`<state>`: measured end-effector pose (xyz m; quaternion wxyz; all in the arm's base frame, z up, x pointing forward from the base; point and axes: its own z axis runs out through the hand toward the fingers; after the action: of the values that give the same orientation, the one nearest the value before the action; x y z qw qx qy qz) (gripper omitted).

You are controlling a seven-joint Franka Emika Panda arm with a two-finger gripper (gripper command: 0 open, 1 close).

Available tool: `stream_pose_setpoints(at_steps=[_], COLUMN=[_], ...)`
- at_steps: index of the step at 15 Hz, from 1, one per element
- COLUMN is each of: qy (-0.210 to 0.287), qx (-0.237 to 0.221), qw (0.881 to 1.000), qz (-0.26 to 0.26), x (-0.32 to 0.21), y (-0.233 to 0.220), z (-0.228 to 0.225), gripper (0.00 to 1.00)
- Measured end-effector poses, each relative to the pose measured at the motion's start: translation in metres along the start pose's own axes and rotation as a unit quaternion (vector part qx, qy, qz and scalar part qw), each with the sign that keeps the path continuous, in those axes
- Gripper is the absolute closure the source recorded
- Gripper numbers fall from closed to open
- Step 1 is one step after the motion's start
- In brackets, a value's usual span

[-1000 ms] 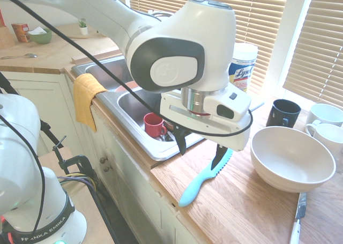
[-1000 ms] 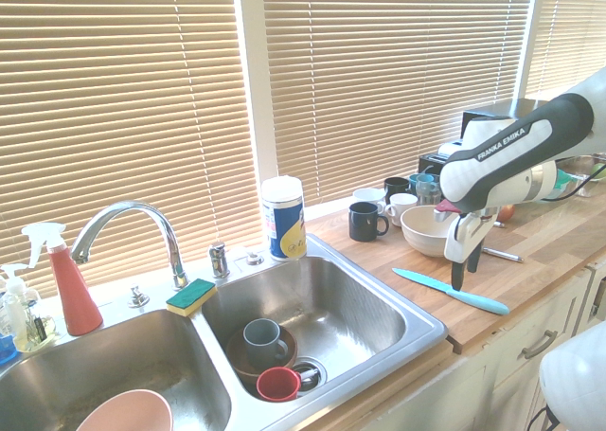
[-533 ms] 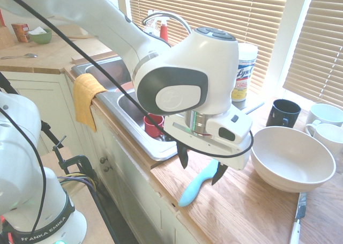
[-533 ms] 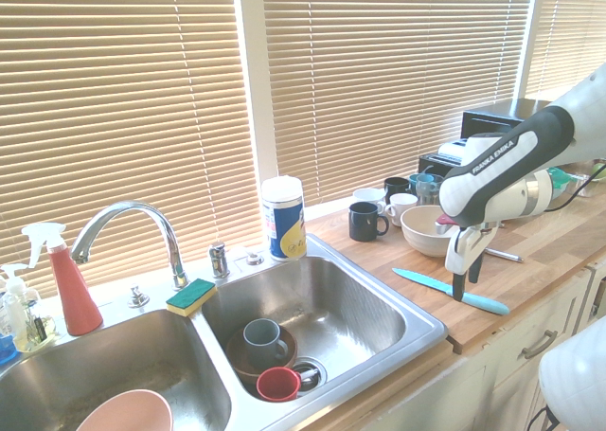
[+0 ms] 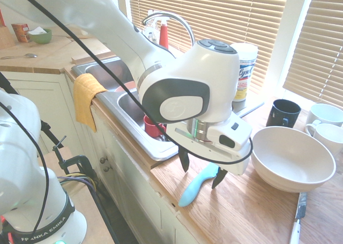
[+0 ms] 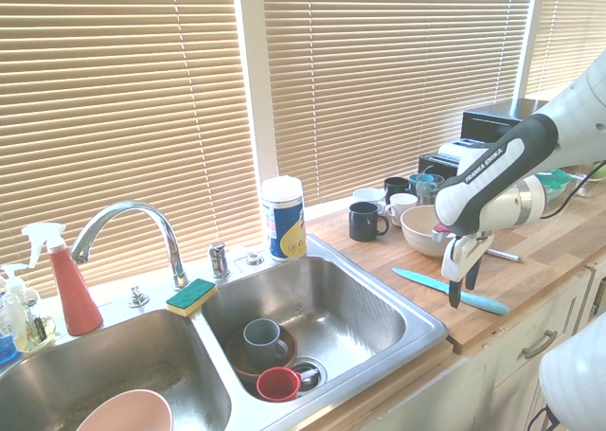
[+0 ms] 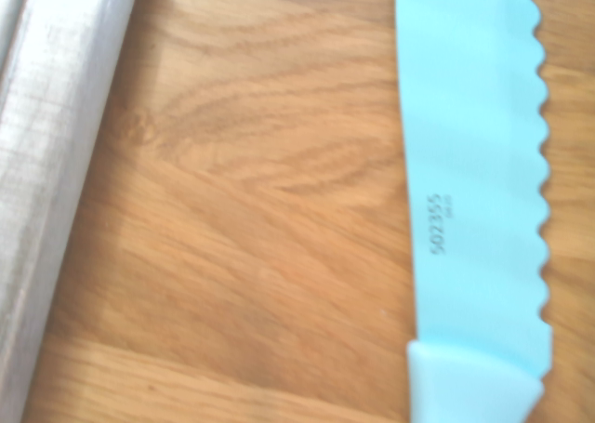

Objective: Put the knife into the sink

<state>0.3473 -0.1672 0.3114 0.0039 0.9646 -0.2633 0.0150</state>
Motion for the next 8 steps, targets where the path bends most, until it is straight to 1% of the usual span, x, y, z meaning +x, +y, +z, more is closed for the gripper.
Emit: stream_pose_setpoints(at_steps=[8], qy=[0.009], qx=[0.001], qw=[1.0], qz=[0.004], x=[0.003], y=[-0.0014], z=[0.001], gripper=[1.0])
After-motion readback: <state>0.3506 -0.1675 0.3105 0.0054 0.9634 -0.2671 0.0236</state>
